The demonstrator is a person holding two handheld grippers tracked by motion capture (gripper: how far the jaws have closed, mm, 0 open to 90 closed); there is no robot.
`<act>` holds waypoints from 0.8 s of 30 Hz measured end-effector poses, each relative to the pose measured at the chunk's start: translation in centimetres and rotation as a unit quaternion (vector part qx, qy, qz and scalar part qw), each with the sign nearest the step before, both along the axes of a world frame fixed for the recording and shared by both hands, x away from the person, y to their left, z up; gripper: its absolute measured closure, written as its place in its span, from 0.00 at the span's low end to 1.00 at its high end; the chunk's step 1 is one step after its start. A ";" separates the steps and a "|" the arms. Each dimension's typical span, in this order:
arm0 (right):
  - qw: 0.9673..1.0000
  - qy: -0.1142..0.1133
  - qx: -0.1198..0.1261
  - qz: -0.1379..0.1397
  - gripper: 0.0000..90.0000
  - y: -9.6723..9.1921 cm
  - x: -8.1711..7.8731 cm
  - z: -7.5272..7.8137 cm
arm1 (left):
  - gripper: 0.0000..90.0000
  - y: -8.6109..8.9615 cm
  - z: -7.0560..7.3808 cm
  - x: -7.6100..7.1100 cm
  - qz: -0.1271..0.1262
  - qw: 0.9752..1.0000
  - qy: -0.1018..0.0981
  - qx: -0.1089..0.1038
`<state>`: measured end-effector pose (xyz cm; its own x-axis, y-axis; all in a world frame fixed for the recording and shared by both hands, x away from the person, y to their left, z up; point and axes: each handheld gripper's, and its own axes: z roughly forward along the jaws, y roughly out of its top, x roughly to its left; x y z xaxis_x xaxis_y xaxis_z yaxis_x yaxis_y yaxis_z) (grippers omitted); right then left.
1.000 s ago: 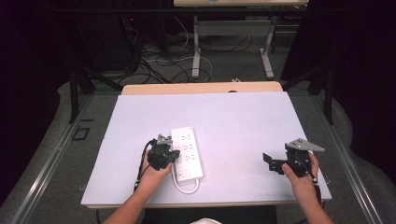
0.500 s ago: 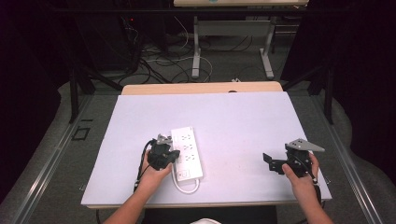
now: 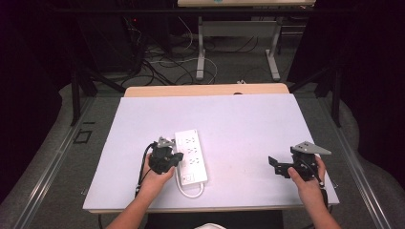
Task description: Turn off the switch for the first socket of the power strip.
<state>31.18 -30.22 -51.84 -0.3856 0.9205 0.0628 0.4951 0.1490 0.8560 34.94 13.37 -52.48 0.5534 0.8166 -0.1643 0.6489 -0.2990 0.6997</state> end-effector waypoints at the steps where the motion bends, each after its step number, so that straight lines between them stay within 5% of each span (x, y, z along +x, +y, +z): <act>1: 1.000 0.001 -0.002 -0.001 0.06 0.0 0.0 0.0 | 0.97 0.0 0.0 0.0 0.001 1.000 0.000 -0.001; 24: 1.000 0.008 0.000 0.005 0.07 0.0 0.1 -0.2 | 0.96 1.1 0.6 0.0 0.019 1.000 -0.004 -0.015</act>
<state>31.31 -30.20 -52.07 -0.3930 0.9170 0.0683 0.5077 0.1545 0.8476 34.92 14.47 -51.90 0.5231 0.8320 -0.1848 0.6542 -0.2530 0.7127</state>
